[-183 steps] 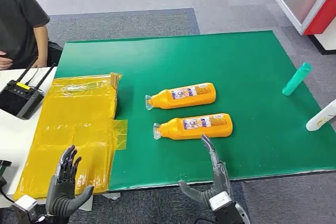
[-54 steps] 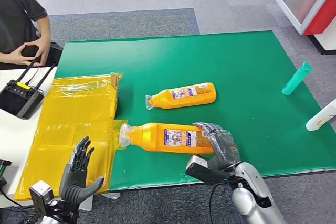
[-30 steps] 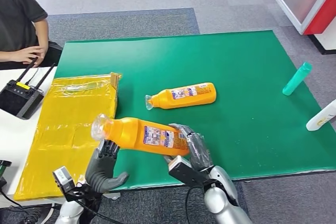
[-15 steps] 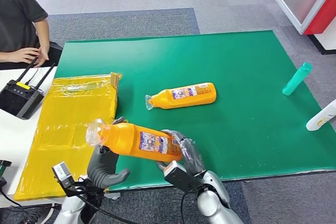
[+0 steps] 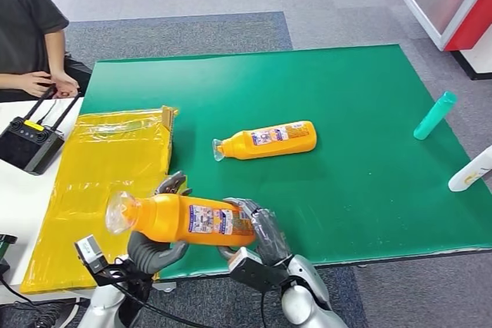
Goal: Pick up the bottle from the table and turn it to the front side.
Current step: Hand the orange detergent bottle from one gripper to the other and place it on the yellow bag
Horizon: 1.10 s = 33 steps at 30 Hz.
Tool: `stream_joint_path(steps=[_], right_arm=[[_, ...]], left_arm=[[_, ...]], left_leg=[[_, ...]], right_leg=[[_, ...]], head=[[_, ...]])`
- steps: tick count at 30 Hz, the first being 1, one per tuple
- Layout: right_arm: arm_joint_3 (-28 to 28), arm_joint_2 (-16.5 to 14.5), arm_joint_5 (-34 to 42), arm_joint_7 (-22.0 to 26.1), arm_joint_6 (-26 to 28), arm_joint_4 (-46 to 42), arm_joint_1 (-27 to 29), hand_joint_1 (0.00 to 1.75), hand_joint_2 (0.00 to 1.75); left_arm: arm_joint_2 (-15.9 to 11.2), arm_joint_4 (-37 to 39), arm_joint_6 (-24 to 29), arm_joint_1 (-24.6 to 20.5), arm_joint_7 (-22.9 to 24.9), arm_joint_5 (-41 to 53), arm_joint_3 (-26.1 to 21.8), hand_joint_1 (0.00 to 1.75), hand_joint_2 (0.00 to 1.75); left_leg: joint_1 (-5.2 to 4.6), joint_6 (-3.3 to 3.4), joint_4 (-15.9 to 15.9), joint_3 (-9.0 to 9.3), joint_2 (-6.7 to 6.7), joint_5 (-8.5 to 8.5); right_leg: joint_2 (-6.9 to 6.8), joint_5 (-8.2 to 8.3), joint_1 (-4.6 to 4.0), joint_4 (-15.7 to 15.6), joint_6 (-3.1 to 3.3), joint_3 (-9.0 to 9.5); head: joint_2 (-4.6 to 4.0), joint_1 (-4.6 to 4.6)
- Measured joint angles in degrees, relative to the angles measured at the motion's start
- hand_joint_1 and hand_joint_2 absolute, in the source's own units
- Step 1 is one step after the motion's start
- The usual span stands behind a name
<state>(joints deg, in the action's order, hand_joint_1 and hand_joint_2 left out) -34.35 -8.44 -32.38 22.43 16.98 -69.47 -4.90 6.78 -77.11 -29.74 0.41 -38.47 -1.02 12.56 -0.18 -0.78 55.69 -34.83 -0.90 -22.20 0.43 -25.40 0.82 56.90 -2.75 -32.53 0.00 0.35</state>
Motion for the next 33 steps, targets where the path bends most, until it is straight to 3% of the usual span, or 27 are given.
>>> stream_joint_path(steps=[1,12,13,16,17,20,27,33], right_arm=[[-0.09,0.0,0.03,-0.01,0.14,0.03,-0.04,1.75,1.75],[-0.68,0.08,0.51,-0.22,0.68,0.05,0.04,1.75,1.75],[-0.69,0.09,0.54,-0.22,0.72,0.05,0.05,1.65,1.75],[-0.69,0.11,0.78,-0.23,0.92,0.05,0.1,0.35,1.75],[-0.69,0.13,0.89,-0.23,1.0,0.04,0.14,0.01,1.75],[-0.62,0.23,1.06,-0.42,1.3,-0.17,0.36,0.0,1.75],[1.3,0.5,0.6,-1.25,2.18,-3.21,2.3,0.0,1.75],[3.05,0.5,-0.9,-2.21,1.52,-5.82,3.99,0.0,1.75]], left_arm=[[0.01,0.0,-0.03,0.0,-0.01,0.06,0.06,1.75,1.75],[-0.03,0.0,-0.05,-0.4,-0.15,0.37,0.33,1.75,1.75],[-0.03,0.0,-0.05,-0.42,-0.15,0.37,0.34,1.75,1.75],[-0.03,-0.02,0.18,-0.42,-0.15,0.63,0.38,1.75,1.75],[-0.04,-0.05,0.7,-0.41,-0.15,1.1,0.43,1.75,1.75],[-0.18,-0.49,4.89,-0.23,-0.16,5.22,0.84,1.75,1.75],[-2.09,-6.71,21.09,1.49,0.86,20.19,3.02,1.75,1.75],[-4.03,-11.82,29.48,1.9,2.82,27.45,4.19,1.75,1.75]], left_leg=[[0.0,0.0,0.0,0.0,0.0,0.0],[0.0,0.0,0.0,0.0,0.0,0.0],[0.0,0.0,0.0,0.0,0.0,0.0],[0.0,0.0,0.0,0.0,0.0,0.0],[0.0,0.0,0.0,0.0,0.0,0.0],[0.0,0.0,0.0,0.0,0.0,0.0],[0.0,0.0,0.0,0.0,0.0,0.0],[0.01,-0.01,0.0,0.0,0.0,0.0]], right_leg=[[0.0,0.0,0.0,0.0,0.0,0.0],[0.0,0.0,0.0,0.0,0.0,0.0],[0.0,0.0,0.0,0.0,0.0,0.0],[0.0,0.0,0.0,0.0,0.0,0.0],[0.0,0.0,0.0,0.0,0.0,0.0],[0.0,0.0,0.0,0.0,0.0,0.0],[0.0,0.0,0.0,0.0,0.0,-0.02],[0.0,-0.01,-0.01,0.0,0.01,-0.02]], head=[[0.0,0.0],[0.0,0.0],[0.0,0.0],[0.0,-0.01],[0.0,-0.01],[0.0,-0.01],[0.0,-0.01],[0.0,-0.01]])
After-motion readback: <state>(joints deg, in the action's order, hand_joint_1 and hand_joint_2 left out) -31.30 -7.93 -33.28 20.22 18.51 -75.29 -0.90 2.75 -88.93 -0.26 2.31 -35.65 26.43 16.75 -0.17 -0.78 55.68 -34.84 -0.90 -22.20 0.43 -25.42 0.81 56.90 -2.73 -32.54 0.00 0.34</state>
